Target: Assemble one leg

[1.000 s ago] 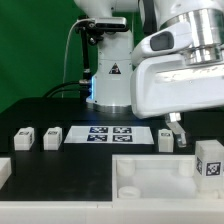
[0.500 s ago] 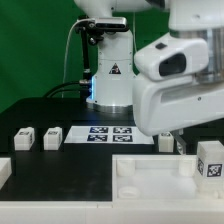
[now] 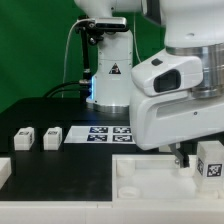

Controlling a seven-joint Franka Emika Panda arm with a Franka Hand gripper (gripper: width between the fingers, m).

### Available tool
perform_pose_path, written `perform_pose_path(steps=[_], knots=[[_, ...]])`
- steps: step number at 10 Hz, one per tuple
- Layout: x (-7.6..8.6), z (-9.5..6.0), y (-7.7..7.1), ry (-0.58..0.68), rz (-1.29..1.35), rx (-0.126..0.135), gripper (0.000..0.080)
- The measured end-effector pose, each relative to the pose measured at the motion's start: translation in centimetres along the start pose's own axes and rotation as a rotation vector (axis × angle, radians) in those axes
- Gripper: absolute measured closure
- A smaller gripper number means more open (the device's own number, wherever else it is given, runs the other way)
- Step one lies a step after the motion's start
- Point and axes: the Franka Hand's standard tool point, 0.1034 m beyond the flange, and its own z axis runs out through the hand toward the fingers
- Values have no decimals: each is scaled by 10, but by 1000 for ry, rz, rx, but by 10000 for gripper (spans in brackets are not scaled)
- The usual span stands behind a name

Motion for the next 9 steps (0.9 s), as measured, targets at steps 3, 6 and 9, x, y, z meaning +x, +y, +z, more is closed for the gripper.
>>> perform_pose_path(steps=[3,6,9], knots=[[0,0,0,0,30,0,508],[0,0,1,2,289,0,506],[-2,1,5,83,682,17,506]])
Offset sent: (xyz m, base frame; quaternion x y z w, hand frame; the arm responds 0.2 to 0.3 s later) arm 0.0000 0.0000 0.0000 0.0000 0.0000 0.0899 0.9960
